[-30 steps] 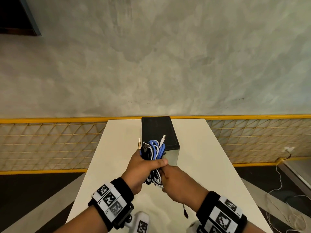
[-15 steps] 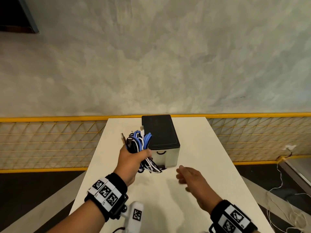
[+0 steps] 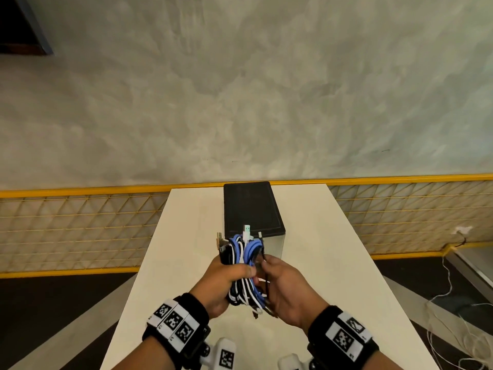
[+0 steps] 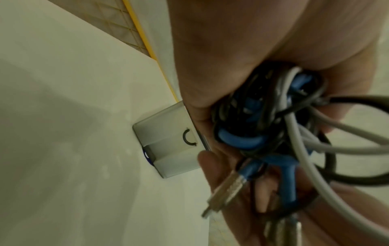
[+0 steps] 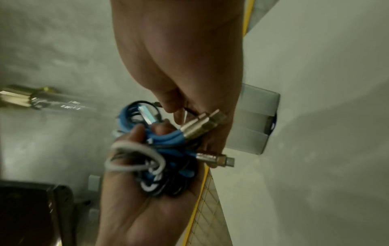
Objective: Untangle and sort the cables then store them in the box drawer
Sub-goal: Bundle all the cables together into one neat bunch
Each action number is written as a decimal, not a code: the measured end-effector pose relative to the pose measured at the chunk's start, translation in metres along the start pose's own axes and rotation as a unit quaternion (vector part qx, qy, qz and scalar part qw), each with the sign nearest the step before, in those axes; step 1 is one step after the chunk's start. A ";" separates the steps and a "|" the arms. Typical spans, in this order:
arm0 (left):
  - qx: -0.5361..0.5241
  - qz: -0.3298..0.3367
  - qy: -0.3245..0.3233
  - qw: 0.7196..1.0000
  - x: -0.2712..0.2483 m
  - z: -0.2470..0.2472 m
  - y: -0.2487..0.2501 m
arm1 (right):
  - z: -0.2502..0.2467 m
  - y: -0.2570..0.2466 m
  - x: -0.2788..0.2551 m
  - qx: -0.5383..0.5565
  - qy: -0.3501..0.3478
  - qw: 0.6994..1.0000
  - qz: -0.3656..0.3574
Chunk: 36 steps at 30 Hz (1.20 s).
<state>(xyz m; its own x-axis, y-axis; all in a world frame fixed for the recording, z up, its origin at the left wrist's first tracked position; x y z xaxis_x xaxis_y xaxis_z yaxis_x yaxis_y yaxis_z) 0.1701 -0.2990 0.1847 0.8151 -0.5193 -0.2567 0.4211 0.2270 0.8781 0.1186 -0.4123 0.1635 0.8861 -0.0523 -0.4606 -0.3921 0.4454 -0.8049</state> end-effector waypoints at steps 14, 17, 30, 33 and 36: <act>0.038 0.015 0.004 0.999 0.011 0.003 0.000 | 0.023 -0.011 -0.019 -0.235 -0.060 0.970 -0.024; 0.061 0.027 -0.004 0.998 0.006 0.002 -0.006 | 0.016 -0.014 -0.019 -0.258 -0.067 0.963 -0.038; 0.213 0.155 -0.005 0.965 0.000 0.028 -0.009 | 0.006 -0.025 -0.008 -0.177 -0.011 0.976 -0.124; 0.220 0.160 -0.010 0.962 0.000 0.028 -0.007 | 0.005 -0.024 -0.006 -0.167 -0.006 0.978 -0.124; 0.207 0.152 0.011 0.966 -0.005 0.031 -0.009 | 0.004 -0.021 -0.003 -0.170 -0.005 0.978 -0.120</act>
<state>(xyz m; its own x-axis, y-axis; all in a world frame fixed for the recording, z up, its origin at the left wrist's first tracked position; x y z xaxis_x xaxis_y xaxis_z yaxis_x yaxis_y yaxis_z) 0.1500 -0.3243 0.1907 0.8862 -0.4621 0.0336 -0.0301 0.0151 0.9994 0.1246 -0.4178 0.1831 0.9644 -0.1089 -0.2412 -0.2309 0.0989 -0.9679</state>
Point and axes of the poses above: each hand's wrist, its own x-axis towards the middle knuckle, its own z-axis out of the palm, y = z × x, the point moved 5 cm from there along x, towards the middle knuckle, and after that the axes turned 5 degrees about -x, right-handed, at the moved point
